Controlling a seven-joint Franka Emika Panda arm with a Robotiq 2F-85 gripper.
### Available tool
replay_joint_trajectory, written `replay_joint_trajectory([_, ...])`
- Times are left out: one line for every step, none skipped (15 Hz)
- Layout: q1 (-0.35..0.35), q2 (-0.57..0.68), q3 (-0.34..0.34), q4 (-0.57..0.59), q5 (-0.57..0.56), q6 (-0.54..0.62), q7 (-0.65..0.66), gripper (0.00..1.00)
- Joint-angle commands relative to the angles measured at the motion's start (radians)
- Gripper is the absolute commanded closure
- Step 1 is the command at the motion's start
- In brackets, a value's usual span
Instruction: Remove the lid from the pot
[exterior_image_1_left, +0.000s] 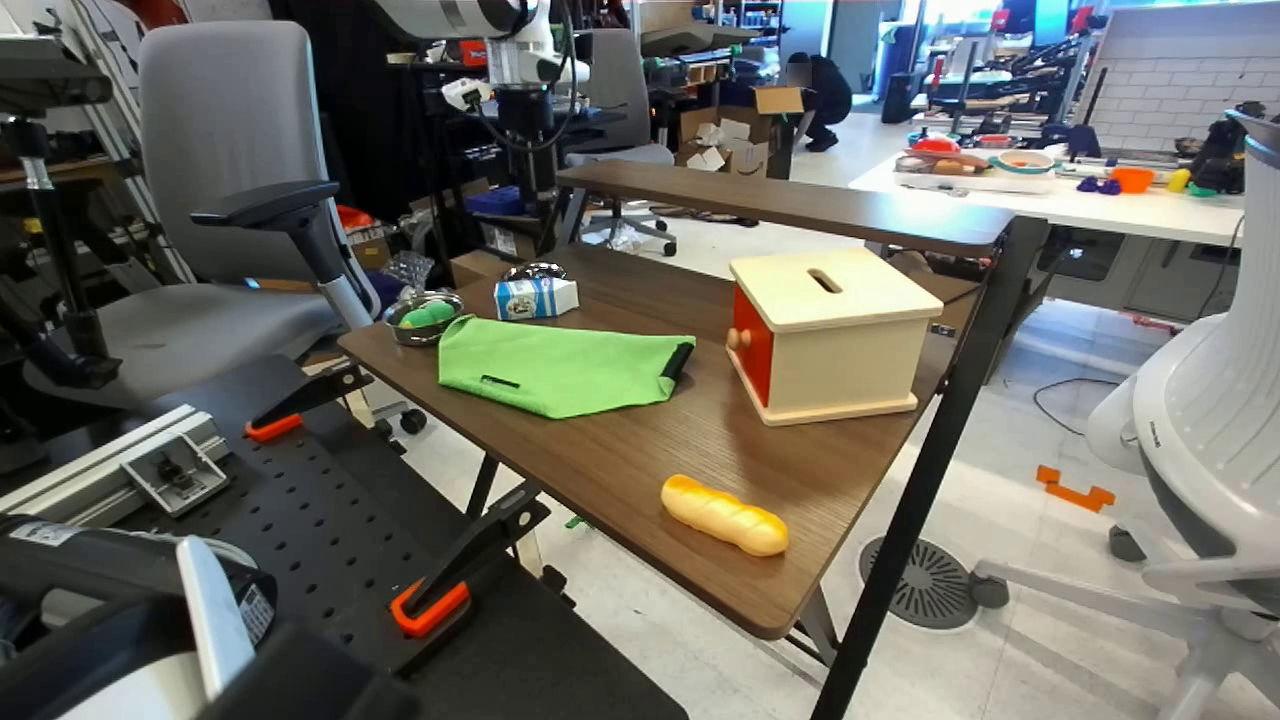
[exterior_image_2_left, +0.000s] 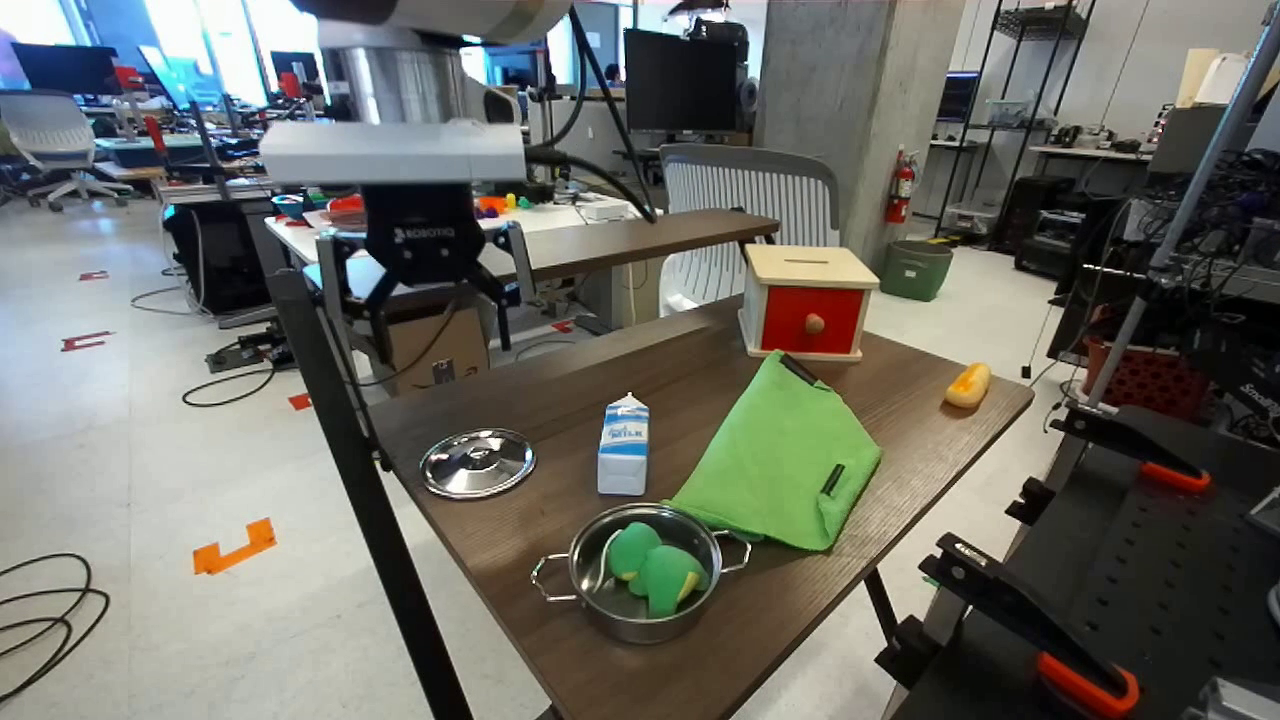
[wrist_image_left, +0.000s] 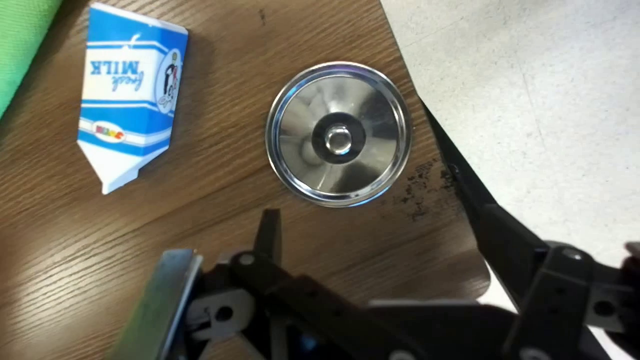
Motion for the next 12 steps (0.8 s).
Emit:
replay_joint_trajectory([-0.001, -0.222, 0.017, -0.233, -0.008, -0.019, -0.054, 0.0])
replay_joint_trajectory([0.0, -0.264, 0.021, -0.275, -0.011, -0.02, -0.07, 0.0])
replay_joint_trajectory([0.003, -0.308, 0.023, -0.321, -0.016, -0.021, -0.082, 0.0])
replay_joint_trajectory([0.005, -0.35, 0.026, -0.367, -0.02, -0.015, -0.09, 0.0])
replay_joint_trajectory([0.009, -0.394, 0.027, -0.417, -0.027, -0.024, -0.103, 0.0])
replay_joint_trajectory([0.014, -0.435, 0.028, -0.467, -0.038, -0.046, -0.12, 0.0])
replay_joint_trajectory([0.02, -0.471, 0.027, -0.519, -0.056, -0.065, -0.144, 0.0])
replay_joint_trajectory([0.019, -0.36, 0.019, -0.366, -0.022, -0.048, -0.11, 0.0])
replay_joint_trajectory([0.022, -0.395, 0.022, -0.412, -0.035, -0.061, -0.119, 0.0])
replay_joint_trajectory([0.024, -0.42, 0.024, -0.448, -0.041, -0.062, -0.122, 0.0])
replay_joint_trajectory([0.023, -0.435, 0.025, -0.471, -0.043, -0.062, -0.124, 0.0])
replay_joint_trajectory([0.023, -0.442, 0.025, -0.484, -0.043, -0.061, -0.126, 0.0])
